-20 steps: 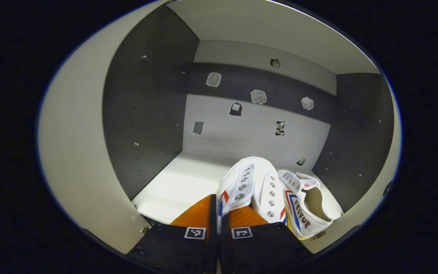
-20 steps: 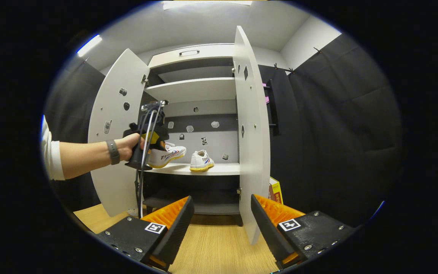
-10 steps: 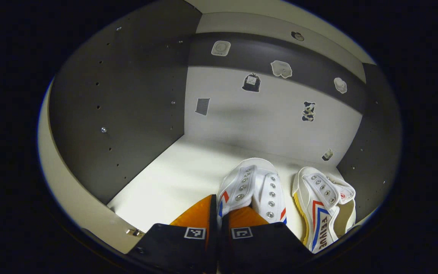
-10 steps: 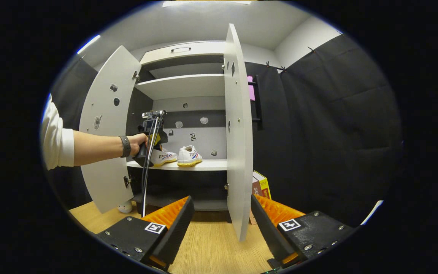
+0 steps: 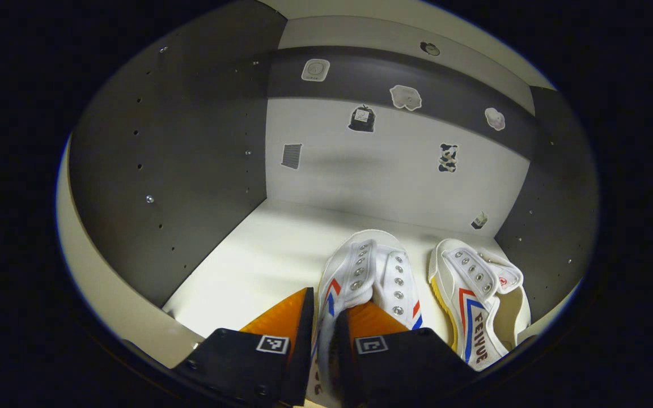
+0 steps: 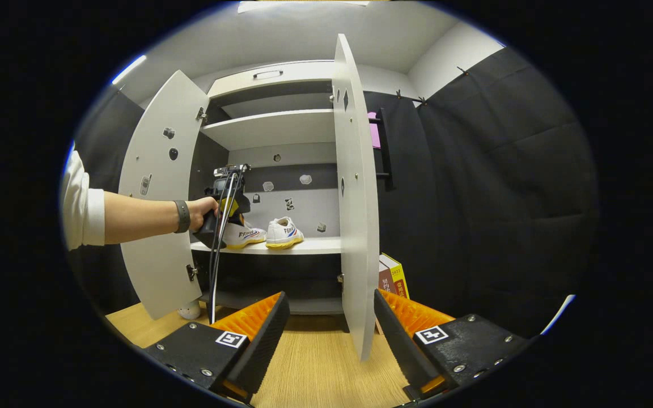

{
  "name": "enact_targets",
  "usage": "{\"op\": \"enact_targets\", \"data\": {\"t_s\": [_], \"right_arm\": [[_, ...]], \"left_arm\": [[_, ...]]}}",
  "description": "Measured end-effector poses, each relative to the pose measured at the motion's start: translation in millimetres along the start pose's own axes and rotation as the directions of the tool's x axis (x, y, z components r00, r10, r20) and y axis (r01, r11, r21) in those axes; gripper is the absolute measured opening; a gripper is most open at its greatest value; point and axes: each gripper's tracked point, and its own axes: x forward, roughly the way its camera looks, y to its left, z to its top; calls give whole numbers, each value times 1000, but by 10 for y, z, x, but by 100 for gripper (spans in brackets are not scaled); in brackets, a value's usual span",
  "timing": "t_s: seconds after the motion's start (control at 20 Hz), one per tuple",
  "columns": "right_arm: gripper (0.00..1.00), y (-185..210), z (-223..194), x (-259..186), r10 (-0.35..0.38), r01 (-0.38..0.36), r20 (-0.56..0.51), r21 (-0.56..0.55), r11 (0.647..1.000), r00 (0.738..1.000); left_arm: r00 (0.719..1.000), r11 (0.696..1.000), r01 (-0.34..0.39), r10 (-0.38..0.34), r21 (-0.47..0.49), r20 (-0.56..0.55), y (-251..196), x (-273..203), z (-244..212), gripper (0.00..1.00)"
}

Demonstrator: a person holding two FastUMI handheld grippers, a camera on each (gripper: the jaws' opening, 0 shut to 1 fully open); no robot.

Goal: Grab one shoe with the right hand and put it into the shoe cabinet, grab the other shoe with the left hand and put it into the shoe cabinet; then close the right door with the right hand and the left door with the left hand.

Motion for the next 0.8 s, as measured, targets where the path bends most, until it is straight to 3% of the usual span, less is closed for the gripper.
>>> {"op": "enact_targets", "data": {"t_s": [0.05,0.1,0.15,0.25,0.45,0.55,0.8], "right_arm": [[93,-3,7,-5,1,-1,1,4,1000,1000],[93,-1,8,-13,3,-3,2,8,1000,1000],[92,1,10,-18,5,-5,2,13,1000,1000],[92,-1,26,-19,8,-9,4,25,1000,1000],[92,10,80,-36,21,-22,15,52,998,1000],[92,13,98,-28,26,-27,19,51,998,999],[93,89,188,-10,59,-60,34,42,997,998]], "left_arm": [[1000,1000,-2,2,15,8,8,-41,20,35],[1000,999,-5,4,37,27,32,-104,63,56],[998,998,-15,11,62,56,59,-173,133,61],[998,997,0,-5,72,70,62,-312,136,82],[989,998,66,-67,14,129,80,-711,133,87],[976,995,94,-99,38,195,91,-1018,191,95],[905,975,152,-204,165,373,-1,-1909,233,97]]}}
